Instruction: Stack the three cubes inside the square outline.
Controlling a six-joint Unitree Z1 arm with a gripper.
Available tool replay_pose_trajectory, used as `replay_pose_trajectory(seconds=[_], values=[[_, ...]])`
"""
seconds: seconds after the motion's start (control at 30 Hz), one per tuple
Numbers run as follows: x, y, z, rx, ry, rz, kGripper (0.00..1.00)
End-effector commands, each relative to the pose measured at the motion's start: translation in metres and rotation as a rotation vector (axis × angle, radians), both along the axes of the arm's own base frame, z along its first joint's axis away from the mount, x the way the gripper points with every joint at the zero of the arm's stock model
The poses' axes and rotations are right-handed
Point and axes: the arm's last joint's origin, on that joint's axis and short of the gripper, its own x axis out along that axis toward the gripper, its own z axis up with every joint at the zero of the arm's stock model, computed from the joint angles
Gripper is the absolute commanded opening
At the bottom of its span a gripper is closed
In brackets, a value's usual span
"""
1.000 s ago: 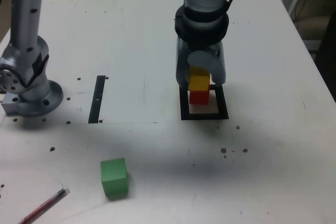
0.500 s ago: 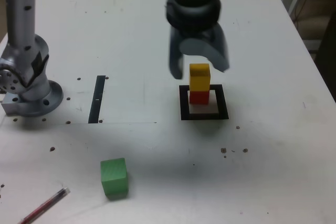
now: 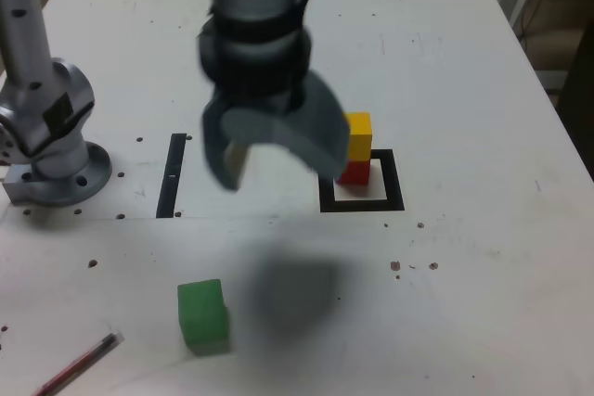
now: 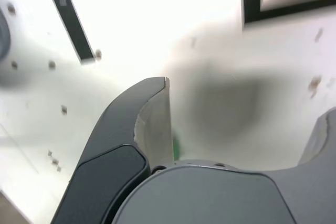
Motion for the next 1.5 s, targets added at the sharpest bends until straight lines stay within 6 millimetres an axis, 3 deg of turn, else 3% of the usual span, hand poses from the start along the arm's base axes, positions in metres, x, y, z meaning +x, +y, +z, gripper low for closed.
replay_pose_trajectory(seconds=[0.0, 0.2, 0.67, 1.03, 1.3, 1.47], values=[[-0.007, -0.002, 0.002, -0.008, 0.001, 0.003, 0.99], [-0.023, -0.011, -0.005, -0.014, 0.034, 0.013, 0.99], [-0.028, -0.019, -0.017, -0.043, 0.046, 0.049, 1.0], [-0.039, -0.017, -0.049, -0.079, 0.059, 0.109, 1.0], [-0.036, -0.049, -0.049, -0.106, 0.069, 0.239, 1.0], [-0.028, -0.07, -0.061, -0.097, 0.131, 0.248, 1.0]])
